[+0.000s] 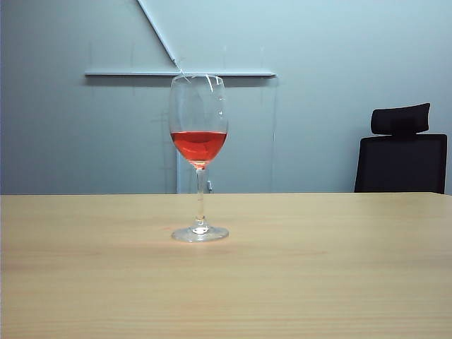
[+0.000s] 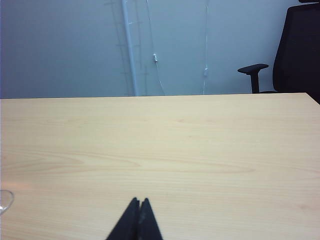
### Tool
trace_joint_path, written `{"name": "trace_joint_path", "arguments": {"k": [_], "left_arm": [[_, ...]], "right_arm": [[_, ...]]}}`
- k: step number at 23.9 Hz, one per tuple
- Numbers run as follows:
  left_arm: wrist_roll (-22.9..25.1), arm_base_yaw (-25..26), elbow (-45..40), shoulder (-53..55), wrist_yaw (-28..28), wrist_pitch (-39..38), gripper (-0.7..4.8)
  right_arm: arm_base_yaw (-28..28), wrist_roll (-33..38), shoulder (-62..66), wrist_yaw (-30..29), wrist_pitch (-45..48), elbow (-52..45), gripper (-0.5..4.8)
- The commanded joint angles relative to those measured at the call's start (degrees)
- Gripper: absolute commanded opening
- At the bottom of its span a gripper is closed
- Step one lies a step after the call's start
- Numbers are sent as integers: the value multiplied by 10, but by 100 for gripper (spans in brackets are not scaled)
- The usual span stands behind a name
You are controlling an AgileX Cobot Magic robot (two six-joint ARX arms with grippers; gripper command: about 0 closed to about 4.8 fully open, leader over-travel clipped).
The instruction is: Gently pick up the goblet, rotate it counterclockwise for two full turns (viewing from above), and then place it back on the table.
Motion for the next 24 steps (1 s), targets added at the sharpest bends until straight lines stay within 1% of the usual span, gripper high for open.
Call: {"name": "trace_joint_path", "arguments": {"k": [1, 4, 9, 10, 12, 13, 16, 19, 20, 21, 23, 24], "left_arm": [[0, 0, 2, 1, 2, 8, -5], [0, 0, 2, 1, 2, 8, -5], [0, -1, 2, 1, 2, 8, -5], [0, -8, 2, 1, 1, 7, -5], [0, -31, 2, 1, -3, 8, -5], [0, -46, 2, 1, -3, 8, -5], [0, -107, 2, 6, -2, 8, -5], [0, -159, 2, 31, 2, 8, -5], [0, -172, 2, 41, 2, 7, -5], [0, -194, 2, 60, 2, 8, -5], [0, -212, 2, 77, 2, 7, -5], [0, -220, 2, 83, 2, 7, -5]], "right_arm": [[0, 2, -1, 4, 14, -2, -8], [0, 2, -1, 15, 14, -2, -8], [0, 2, -1, 14, 14, -2, -8], [0, 2, -1, 10, 14, -2, -8], [1, 7, -1, -4, 14, -2, -8], [1, 23, -1, -20, 15, -2, -8], [1, 66, -1, -44, 18, -1, -8], [1, 103, 2, -49, 18, 0, -9], [1, 108, 2, -49, 19, 0, -9], [3, 108, 2, -63, 23, 5, -9], [10, 107, 5, -65, 23, 15, -8], [16, 107, 10, -66, 25, 23, 3]]}}
